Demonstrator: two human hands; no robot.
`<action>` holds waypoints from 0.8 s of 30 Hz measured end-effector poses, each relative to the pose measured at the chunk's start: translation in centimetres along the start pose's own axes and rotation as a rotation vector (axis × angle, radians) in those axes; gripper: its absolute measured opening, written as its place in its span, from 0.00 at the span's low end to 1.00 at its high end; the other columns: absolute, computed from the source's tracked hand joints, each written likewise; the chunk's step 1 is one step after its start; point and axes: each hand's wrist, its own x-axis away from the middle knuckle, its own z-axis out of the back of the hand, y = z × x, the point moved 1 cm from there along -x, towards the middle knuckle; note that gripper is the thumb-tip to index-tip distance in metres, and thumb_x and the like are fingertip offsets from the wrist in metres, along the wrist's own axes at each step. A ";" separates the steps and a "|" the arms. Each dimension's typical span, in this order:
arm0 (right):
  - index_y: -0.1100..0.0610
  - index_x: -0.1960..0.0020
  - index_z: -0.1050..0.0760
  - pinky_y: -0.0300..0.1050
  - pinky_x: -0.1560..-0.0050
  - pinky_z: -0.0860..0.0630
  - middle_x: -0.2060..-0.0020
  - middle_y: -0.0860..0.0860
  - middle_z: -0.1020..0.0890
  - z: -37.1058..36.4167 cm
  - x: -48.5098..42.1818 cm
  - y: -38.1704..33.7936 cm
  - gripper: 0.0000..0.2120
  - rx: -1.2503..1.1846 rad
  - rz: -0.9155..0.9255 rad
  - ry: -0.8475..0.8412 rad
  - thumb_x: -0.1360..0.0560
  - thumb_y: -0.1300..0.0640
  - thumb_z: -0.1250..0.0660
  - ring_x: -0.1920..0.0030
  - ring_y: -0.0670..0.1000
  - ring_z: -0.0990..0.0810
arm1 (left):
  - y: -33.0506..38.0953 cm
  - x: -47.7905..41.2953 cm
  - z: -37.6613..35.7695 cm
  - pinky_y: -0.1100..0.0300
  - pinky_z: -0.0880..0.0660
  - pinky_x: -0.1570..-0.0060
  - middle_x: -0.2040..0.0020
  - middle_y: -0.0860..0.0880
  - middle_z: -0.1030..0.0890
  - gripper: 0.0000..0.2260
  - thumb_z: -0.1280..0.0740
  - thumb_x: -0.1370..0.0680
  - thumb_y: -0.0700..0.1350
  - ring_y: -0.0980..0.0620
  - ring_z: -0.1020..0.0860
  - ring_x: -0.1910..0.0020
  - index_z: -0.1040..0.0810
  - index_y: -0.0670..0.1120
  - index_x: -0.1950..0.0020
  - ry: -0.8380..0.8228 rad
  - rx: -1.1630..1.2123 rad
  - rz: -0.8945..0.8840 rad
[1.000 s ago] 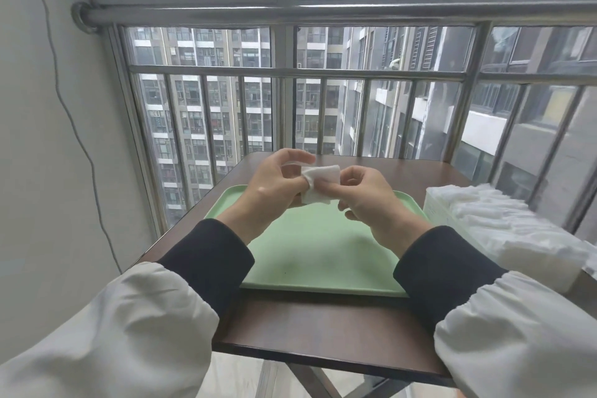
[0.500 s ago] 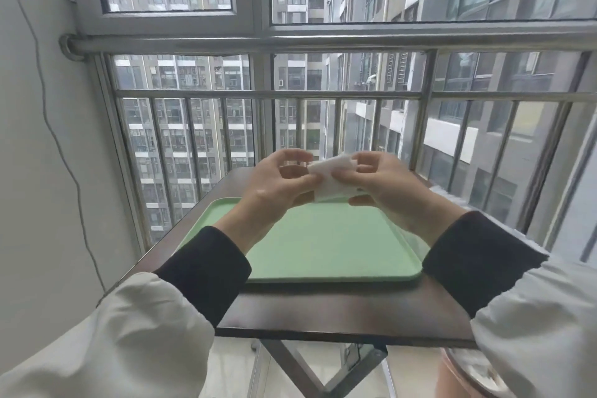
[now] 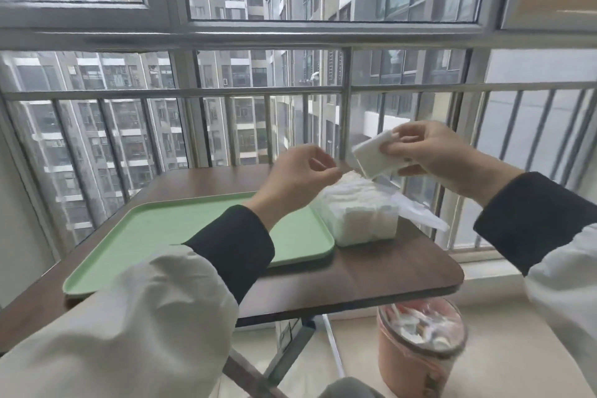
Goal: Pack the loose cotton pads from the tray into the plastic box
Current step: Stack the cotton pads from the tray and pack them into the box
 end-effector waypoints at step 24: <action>0.54 0.49 0.19 0.52 0.44 0.21 0.49 0.56 0.18 3.9 -1.3 6.2 0.05 0.014 -0.105 -0.166 0.25 0.58 0.28 0.42 0.59 0.20 | 0.6 -10.9 -8.9 0.43 0.28 0.35 0.32 0.50 0.29 0.54 0.27 0.51 0.72 0.43 0.28 0.35 0.38 0.59 0.27 -0.710 -0.788 0.090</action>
